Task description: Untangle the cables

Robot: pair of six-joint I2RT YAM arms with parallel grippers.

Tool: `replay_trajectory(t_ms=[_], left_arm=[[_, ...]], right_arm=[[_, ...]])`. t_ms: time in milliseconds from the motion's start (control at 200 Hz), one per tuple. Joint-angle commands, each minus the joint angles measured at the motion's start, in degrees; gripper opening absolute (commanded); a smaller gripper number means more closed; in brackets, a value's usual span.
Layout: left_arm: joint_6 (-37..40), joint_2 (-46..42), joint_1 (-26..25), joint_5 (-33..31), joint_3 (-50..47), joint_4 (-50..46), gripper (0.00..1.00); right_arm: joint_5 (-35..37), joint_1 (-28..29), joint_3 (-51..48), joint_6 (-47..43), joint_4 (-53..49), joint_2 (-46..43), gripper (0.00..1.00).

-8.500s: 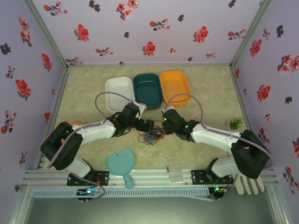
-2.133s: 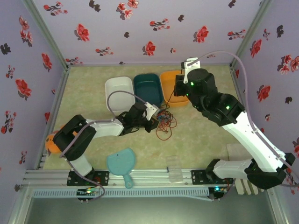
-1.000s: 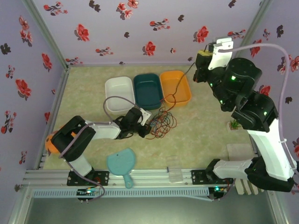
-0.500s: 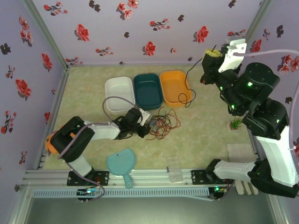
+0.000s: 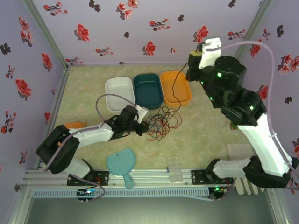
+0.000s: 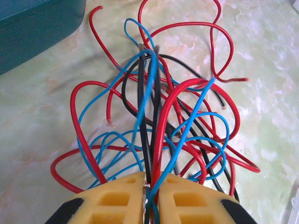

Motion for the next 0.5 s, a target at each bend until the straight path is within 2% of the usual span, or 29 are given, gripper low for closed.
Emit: replay_trajectory(t_ms=[0,290,495], left_arm=[[0.33,-1.78,0.39,-0.36,0.18,-2.15,0.15],[-0.18,-2.4,0.43,-0.45,-0.17,-2.87,0.22],[-0.46,-2.35,0.36,-0.46,-0.26,-2.69,0.36]], right_arm=[[1.46,-3.19,2.18,-1.36,1.59,4.56,0.0],[-6.01,-13.67,10.85,0.27,1.66,17.89,0.0],[-7.34,-17.96,12.13,0.71,5.23,24.02,0.0]])
